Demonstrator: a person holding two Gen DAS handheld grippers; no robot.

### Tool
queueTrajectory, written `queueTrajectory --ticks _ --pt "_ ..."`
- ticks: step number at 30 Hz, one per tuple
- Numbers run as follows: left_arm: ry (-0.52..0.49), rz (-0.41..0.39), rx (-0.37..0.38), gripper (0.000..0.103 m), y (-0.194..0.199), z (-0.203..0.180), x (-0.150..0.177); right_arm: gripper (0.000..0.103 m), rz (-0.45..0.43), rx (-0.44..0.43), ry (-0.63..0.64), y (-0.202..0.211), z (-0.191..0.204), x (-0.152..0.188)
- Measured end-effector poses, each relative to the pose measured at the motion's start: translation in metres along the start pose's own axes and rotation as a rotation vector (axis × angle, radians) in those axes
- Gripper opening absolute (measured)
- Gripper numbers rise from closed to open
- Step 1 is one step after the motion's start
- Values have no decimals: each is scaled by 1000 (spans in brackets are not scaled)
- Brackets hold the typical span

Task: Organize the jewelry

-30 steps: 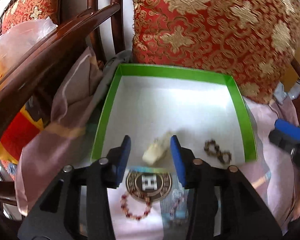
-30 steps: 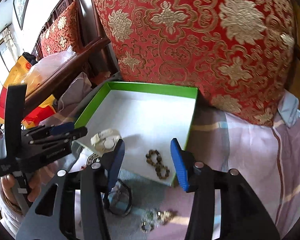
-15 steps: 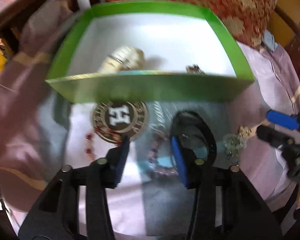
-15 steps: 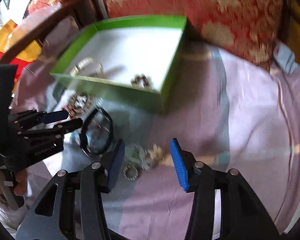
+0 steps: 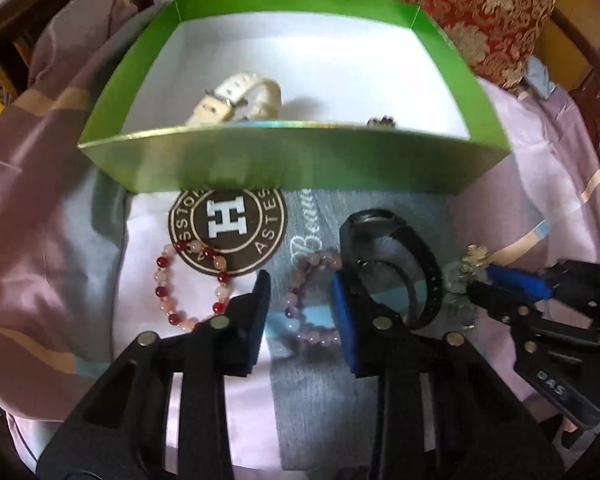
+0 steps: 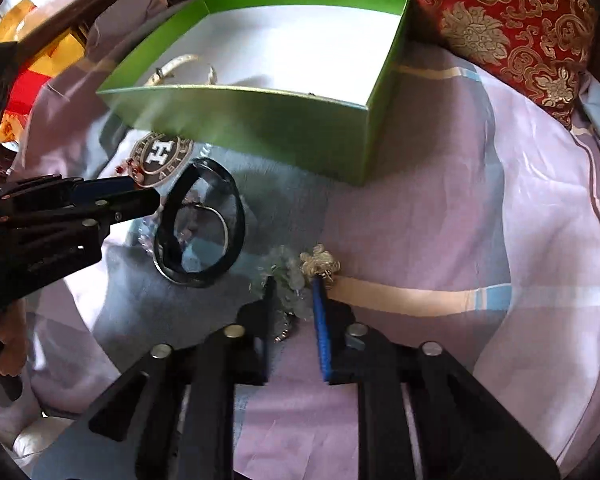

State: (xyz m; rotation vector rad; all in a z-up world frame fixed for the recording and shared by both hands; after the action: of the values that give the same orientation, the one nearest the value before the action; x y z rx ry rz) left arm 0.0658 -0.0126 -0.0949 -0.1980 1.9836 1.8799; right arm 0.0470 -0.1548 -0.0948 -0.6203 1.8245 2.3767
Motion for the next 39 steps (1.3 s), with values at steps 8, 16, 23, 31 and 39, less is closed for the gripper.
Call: queueTrajectory --ticks 8,16,23,31,39 --pt "-19 6 13 45 -6 -10 -3 15 -33 9 -25 16 -11 -1" --pt "-7 43 37 34 -22 -10 -6 18 -77 18 -92 31 -32 -5" --pt "-15 28 5 16 -15 -8 -4 43 -76 40 -76 27 -29 -4" --pt "0 25 -26 25 -15 5 -2 43 -57 53 -73 3 -30 -4" --pt "6 19 -1 14 -19 9 -1 7 -40 17 -22 -4 -16 0"
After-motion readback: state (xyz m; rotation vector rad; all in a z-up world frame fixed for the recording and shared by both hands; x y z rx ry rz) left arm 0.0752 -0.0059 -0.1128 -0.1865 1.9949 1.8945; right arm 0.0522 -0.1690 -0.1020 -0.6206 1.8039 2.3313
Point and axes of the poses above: each gripper's, at about its wrist camera, not at the fingertips, and y roughly against the way its jaws point, z to its left, x to its underside, the point moved 2 cm from there along -y, roughly the way its jaws point, and after that the axes turned 4 degrees about -y, right-handed, at the moved point
